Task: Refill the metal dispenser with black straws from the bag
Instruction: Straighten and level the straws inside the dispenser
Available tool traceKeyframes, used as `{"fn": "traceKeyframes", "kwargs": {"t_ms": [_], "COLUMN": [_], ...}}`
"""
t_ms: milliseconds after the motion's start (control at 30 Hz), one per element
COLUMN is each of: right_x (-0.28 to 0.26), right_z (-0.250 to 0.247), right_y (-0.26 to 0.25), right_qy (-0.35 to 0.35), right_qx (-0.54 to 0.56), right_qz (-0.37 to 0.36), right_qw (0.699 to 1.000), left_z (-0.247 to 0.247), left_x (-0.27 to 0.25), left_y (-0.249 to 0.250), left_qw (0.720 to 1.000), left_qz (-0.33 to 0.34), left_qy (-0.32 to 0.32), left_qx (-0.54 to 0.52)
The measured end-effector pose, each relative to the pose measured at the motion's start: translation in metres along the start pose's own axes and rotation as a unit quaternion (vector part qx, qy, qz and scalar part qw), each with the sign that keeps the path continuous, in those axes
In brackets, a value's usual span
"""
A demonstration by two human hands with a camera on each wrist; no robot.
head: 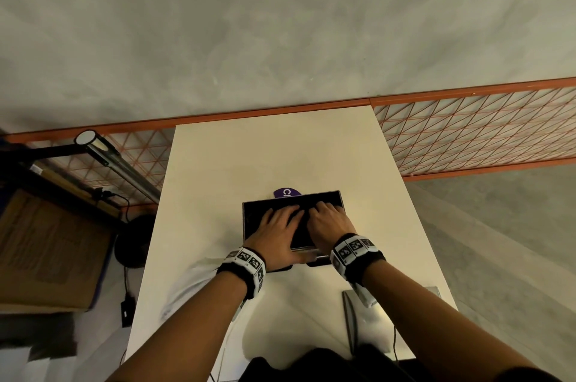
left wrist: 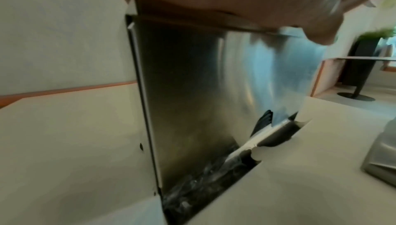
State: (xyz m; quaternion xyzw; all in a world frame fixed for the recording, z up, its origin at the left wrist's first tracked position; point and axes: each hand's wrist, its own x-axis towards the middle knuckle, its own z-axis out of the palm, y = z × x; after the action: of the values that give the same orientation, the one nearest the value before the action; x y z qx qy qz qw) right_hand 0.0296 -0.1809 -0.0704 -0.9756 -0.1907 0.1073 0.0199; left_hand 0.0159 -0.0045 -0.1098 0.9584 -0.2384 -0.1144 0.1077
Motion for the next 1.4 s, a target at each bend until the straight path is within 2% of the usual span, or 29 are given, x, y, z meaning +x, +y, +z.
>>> {"fn": "traceKeyframes", "kwargs": {"t_ms": [133, 267, 400, 533, 767, 933, 1033, 1167, 1300, 1400], "right_x": [0.005, 0.002, 0.0, -0.01, -0.013, -0.001, 0.008, 0.006, 0.001, -0.004], "right_z": [-0.004, 0.018, 0.019, 0.022, 0.016, -0.002, -0.007, 0.005, 0.013, 0.015], "right_y": [-0.012, -0.017, -0.015, -0.016, -0.017, -0.019, -0.025, -0.025, -0.023, -0.022], "right_qy": [0.056, -0.013, 0.001, -0.003, 0.057, -0.01, -0.02, -0.038, -0.016, -0.001], "right_qx": [0.022, -0.011, 0.004, -0.019, 0.023, 0.004, 0.021, 0.038, 0.042, 0.022], "right_qz": [0.016, -0.013, 0.005, -0.007, 0.004, -0.021, -0.016, 0.013, 0.011, -0.001], "right_qw": [0.998, 1.0, 1.0, 1.0, 0.998, 1.0, 0.999, 0.998, 0.999, 1.0], "left_z": [0.006, 0.009, 0.008, 0.004, 0.0, -0.004, -0.005, -0.004, 0.001, 0.003], "left_x": [-0.004, -0.006, -0.006, -0.007, -0.017, -0.016, -0.015, -0.018, -0.02, -0.019], "left_y": [0.005, 0.008, 0.008, 0.01, 0.017, 0.019, 0.02, 0.021, 0.019, 0.02], "left_qw": [0.999, 0.998, 0.998, 0.997, 0.998, 0.998, 0.998, 0.997, 0.995, 0.997], "left_qz": [-0.022, -0.046, -0.054, -0.056, -0.037, -0.047, -0.055, -0.045, -0.03, -0.057], "left_qy": [-0.016, -0.017, -0.012, -0.004, 0.035, 0.023, 0.011, 0.047, 0.092, 0.054], "left_qx": [0.028, 0.039, 0.04, 0.044, 0.041, 0.021, 0.017, 0.028, 0.033, 0.022]}}
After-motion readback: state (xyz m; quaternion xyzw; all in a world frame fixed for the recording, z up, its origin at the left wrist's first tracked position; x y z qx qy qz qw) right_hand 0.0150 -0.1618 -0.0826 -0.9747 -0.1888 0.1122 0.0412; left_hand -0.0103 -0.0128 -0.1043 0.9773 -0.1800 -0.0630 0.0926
